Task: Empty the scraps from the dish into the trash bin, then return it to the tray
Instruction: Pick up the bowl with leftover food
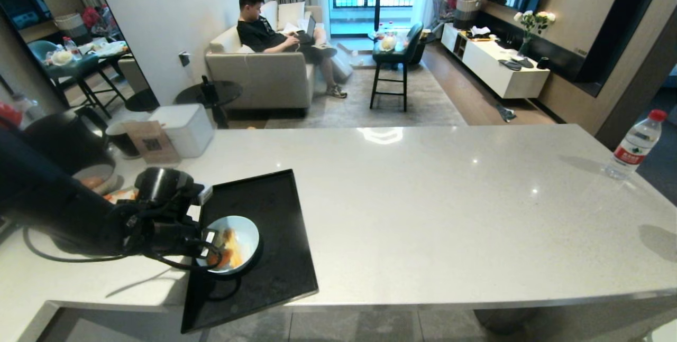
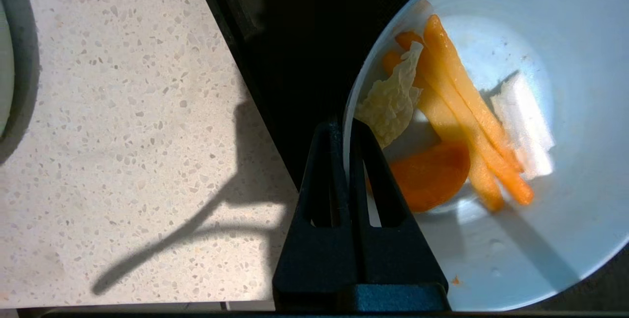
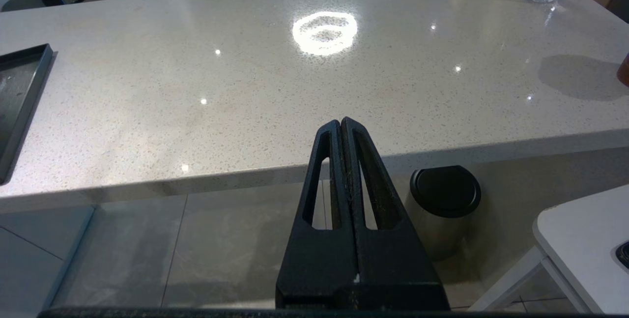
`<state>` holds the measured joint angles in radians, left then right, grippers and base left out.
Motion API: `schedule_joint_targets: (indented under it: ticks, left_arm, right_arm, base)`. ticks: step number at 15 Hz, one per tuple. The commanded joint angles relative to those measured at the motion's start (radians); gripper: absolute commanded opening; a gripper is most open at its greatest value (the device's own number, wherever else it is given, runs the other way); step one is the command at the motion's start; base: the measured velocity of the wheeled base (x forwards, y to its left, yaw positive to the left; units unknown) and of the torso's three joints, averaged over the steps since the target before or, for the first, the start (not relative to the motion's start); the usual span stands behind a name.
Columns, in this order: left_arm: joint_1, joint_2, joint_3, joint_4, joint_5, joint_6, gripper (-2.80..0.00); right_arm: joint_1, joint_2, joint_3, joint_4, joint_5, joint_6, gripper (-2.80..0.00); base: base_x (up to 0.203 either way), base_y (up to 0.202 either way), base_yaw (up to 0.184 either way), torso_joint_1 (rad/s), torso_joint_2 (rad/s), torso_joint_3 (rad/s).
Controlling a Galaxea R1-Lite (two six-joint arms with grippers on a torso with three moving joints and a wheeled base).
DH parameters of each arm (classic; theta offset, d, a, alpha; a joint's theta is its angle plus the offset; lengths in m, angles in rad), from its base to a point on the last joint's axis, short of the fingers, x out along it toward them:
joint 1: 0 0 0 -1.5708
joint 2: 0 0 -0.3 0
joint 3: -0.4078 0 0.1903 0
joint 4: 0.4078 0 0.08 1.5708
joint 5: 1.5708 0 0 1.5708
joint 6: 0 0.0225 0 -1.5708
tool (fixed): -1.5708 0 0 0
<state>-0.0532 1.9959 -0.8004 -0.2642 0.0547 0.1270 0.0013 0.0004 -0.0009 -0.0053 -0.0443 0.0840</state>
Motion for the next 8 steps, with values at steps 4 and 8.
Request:
schedule_joint_targets:
  ticks: [4,8]
  left_arm:
    - [-0.002,-0.064,0.003,-0.003,0.001,-0.001,-2.80]
    - [-0.002,-0.070,0.000,0.000,0.001,-0.020,-2.80]
  right_arm:
    - [0.000,0.000,0.000,-0.001,0.000,0.000,-2.80]
    - [0.000,0.000,0.001,-0.001,0.000,0.000,-2.80]
  base:
    - [0.000,0.000,0.000,0.000,0.00,0.000]
    - [0.000,0.000,0.000,0.000,0.00,0.000]
